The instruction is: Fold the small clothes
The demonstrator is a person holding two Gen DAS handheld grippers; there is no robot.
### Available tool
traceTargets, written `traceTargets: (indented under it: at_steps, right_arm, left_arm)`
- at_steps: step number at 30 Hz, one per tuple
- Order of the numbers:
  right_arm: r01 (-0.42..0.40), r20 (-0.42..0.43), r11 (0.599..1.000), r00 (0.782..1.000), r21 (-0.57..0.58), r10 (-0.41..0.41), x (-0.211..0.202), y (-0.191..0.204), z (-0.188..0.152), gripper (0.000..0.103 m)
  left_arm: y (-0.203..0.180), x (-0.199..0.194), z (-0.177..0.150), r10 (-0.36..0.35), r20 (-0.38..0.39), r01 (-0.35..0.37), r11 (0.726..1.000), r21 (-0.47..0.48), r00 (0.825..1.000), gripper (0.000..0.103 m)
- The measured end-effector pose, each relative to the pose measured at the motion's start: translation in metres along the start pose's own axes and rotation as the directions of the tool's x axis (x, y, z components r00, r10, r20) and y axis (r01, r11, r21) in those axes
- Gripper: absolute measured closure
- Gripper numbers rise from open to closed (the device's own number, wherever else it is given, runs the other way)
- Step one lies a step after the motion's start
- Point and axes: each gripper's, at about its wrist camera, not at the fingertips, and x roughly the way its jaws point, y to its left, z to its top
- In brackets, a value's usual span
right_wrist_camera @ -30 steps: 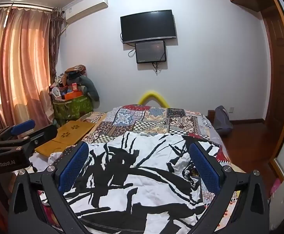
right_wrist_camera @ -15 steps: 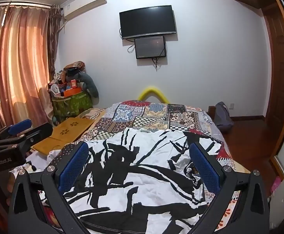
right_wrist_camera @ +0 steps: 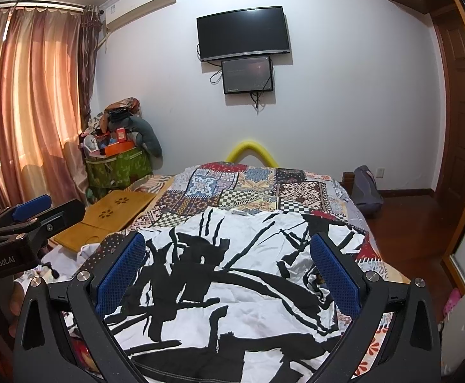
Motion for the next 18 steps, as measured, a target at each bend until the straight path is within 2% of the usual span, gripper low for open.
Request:
traceTargets:
  at_steps: [18]
  right_arm:
    - [0.001, -0.002, 1.000, 1.000, -0.001, -0.001, 0.0002, 0.0002, 0.0009, 0.000]
  left_arm:
    - [0.0025, -0.0006, 0.0029, -0.002, -0.001, 0.002, 1.000, -0.007, 1.000, 0.000]
